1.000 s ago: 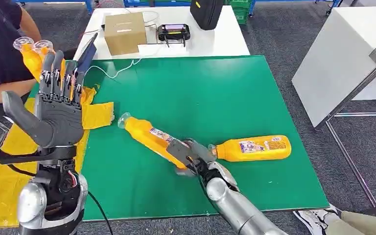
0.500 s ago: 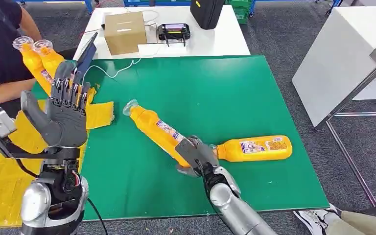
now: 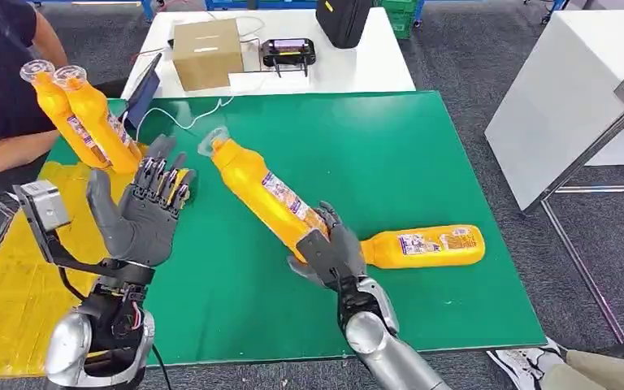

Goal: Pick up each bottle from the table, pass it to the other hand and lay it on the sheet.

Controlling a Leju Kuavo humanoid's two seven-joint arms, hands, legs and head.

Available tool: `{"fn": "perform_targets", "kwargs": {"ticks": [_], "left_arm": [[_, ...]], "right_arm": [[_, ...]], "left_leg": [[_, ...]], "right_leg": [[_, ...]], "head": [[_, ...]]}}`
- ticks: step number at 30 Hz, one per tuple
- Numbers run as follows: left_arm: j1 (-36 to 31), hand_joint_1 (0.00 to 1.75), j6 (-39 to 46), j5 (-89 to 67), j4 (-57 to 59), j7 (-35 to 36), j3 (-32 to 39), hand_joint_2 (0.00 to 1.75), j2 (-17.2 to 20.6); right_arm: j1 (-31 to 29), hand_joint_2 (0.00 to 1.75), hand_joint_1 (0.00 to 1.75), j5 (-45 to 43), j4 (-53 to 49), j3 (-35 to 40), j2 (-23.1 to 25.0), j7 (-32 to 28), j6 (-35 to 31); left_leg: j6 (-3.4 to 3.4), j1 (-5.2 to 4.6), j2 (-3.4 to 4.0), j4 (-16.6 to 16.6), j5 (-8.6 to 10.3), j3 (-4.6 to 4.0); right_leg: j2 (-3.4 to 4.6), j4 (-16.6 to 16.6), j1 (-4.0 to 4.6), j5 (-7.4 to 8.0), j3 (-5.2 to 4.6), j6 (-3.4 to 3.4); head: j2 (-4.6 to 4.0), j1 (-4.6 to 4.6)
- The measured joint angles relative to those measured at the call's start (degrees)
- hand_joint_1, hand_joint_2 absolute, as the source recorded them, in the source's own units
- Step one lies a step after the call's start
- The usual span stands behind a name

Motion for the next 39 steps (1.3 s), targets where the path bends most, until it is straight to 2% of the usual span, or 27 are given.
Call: {"fn": "perform_targets", "kwargs": {"ticks": [6,11,16,25,35,39], "left_arm": [[1.6,0.00,-1.4,2.0,-0.3,0.2,-1.4,1.75,0.4],[2.0,0.00,-1.6,1.6,-1.2,-1.2,-2.4,1.75,0.7],[2.6,0.00,-2.4,1.4,-1.6,-2.5,-2.6,1.75,1.0],[3.1,0.00,-2.4,1.0,-2.1,-2.8,-2.8,1.75,1.2],[3.9,0.00,-2.7,1.0,-1.9,-3.0,-2.7,1.75,1.5],[3.5,0.00,-2.3,1.1,-1.9,-1.6,-2.8,1.75,1.5]], "right_arm": [[0.6,1.75,1.75,0.7,-6.2,2.9,-0.9,0.5,0.3],[0.3,1.75,1.75,-0.7,-8.0,6.2,-1.5,0.3,-2.9],[-0.7,1.75,1.75,-3.4,-7.6,8.8,-2.1,-2.1,-5.8],[-1.9,1.75,1.75,-5.4,-7.3,11.4,-2.9,-2.3,-7.4],[-2.1,1.75,1.75,-5.4,-6.4,12.1,-3.3,-2.8,-7.6],[-2.7,1.75,1.75,-4.3,-6.4,13.1,-3.3,-1.2,-6.6]], "left_leg": [[0.00,0.00,-0.08,0.0,0.00,-0.08],[0.00,0.00,-0.14,0.0,0.01,-0.09],[0.00,0.00,-0.16,0.0,0.01,-0.09],[0.00,0.00,-0.17,0.0,0.01,-0.11],[0.00,0.00,-0.17,0.0,0.01,-0.11],[0.00,0.00,-0.16,0.0,0.02,-0.10]], "right_leg": [[-0.09,0.0,-0.01,0.00,-0.03,0.00],[-0.10,0.0,0.00,0.00,-0.03,0.00],[-0.12,0.0,0.00,0.00,-0.04,0.00],[-0.14,0.0,0.00,0.00,-0.05,0.00],[-0.14,0.0,0.00,0.00,-0.05,0.00],[-0.13,0.0,0.00,0.00,-0.05,0.00]], "head": [[0.00,0.02],[0.00,0.02],[0.00,0.00],[0.00,0.02],[0.00,0.00],[0.00,0.02]]}}
